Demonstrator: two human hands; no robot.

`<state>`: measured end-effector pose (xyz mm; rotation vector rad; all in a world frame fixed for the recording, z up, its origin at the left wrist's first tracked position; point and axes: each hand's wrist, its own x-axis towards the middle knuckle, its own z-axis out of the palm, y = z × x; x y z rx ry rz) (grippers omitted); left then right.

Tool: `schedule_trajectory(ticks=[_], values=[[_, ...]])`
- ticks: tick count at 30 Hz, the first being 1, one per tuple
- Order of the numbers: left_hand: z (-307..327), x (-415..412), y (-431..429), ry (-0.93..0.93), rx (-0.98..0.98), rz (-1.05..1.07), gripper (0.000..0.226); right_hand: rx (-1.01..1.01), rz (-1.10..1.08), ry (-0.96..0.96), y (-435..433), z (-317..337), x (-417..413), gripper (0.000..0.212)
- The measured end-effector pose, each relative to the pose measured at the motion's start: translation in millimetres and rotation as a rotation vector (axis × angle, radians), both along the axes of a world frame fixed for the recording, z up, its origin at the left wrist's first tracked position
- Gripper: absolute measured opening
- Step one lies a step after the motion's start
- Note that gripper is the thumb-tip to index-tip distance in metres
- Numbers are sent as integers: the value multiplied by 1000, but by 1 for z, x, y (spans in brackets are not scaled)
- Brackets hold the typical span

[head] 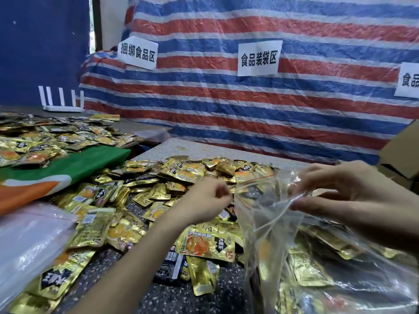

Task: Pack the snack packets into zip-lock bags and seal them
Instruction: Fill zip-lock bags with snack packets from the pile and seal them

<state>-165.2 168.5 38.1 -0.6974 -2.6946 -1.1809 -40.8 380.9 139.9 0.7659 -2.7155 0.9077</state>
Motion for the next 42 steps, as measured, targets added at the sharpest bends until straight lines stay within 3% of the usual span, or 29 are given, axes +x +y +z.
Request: schedule_trajectory(ticks=[2,5,7,10,12,14,15,17,19,22,26,30,36,42], values=[[-28,-11,4,-102,-234,-36,12,6,22,-8,1,0,1,39],[-57,-22,4,-255,-512,-115,55,-3,37,-16,2,0,0,40],[-64,-26,2,-217,-606,-52,66,4,40,-21,2,0,-1,41],[-63,-29,-2,-164,-615,43,61,14,33,-26,3,0,-1,43],[-61,-34,-9,-267,-552,31,54,14,34,-27,3,0,-1,44],[-59,-38,-17,-357,-489,10,29,10,37,-22,3,0,-1,43],[-61,-41,-18,-347,-484,30,35,11,40,-21,3,0,-1,43],[-66,-42,-14,-196,-512,122,38,14,49,-25,2,0,-1,43],[-79,-42,-6,-7,-547,174,20,7,64,-38,-1,1,-1,42],[-98,-47,-1,-90,-559,50,44,6,85,-49,-3,2,0,39],[-96,-54,-8,-36,-555,137,67,-2,88,-54,-4,2,0,38],[-71,-50,-24,-122,-292,103,72,-17,86,-56,-6,1,0,38],[-5,-34,-63,-84,65,104,39,-10,58,-47,-8,0,0,28],[54,15,-88,50,450,-46,54,-1,33,-50,-14,0,0,19]])
